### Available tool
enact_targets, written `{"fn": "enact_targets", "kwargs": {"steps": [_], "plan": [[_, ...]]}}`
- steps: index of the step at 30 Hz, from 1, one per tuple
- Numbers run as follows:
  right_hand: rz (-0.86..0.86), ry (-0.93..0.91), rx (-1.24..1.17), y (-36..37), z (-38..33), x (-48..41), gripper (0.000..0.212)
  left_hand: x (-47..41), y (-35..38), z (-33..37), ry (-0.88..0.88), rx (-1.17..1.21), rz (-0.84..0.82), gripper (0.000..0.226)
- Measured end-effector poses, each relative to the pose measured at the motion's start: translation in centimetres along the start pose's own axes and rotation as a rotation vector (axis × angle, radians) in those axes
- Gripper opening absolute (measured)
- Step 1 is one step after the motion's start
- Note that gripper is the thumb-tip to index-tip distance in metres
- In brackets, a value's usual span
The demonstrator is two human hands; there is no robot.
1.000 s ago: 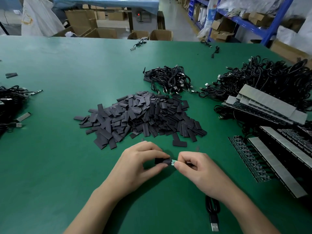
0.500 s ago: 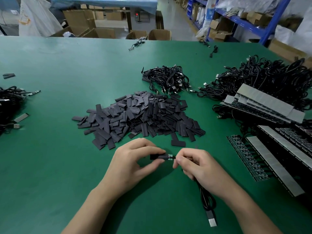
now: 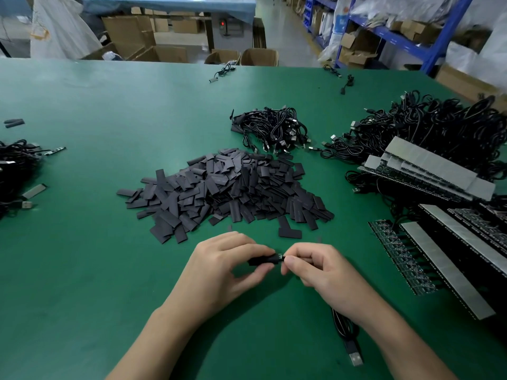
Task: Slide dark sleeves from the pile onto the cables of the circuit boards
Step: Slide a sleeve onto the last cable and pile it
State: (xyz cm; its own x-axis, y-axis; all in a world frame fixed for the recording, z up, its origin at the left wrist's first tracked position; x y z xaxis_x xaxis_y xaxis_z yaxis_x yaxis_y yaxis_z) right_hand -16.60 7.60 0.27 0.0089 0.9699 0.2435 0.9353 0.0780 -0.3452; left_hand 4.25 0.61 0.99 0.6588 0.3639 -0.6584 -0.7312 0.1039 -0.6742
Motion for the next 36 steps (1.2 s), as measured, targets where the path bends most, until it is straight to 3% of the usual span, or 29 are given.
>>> {"fn": "enact_targets", "kwargs": {"steps": [11, 16, 20, 36], "plan": [[-0.043, -0.011, -0.062, 0.24, -0.15, -0.03, 0.028, 0.04, 0.52, -0.02, 0.007, 0.026, 0.044, 0.014], [-0.029, 0.028, -0.198, 0.22, -0.05, -0.16, 0.026, 0.02, 0.44, 0.18, -0.156, 0.051, 0.248, 0.029], [-0.014, 0.043, -0.268, 0.34, -0.10, -0.31, 0.026, -0.09, 0.30, 0.29, -0.235, 0.064, 0.353, 0.018], [0.000, 0.068, -0.264, 0.87, -0.20, -0.20, 0.025, -0.27, 0.81, 0.29, -0.213, 0.014, 0.320, 0.013]]}}
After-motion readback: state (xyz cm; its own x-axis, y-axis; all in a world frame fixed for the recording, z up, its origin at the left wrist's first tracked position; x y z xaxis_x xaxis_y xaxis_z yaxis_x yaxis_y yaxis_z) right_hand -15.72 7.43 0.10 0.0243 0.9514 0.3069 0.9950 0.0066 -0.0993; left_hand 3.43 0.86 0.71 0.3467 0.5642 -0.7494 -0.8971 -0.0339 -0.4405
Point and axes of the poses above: each hand's wrist, its own x-axis away from the middle knuckle, its own y-axis out of the palm, z = x × y, the point moved 1 cm from there along -x, towards the middle knuckle, and after that the axes turned 12 degrees about y, right-handed, at the moved point
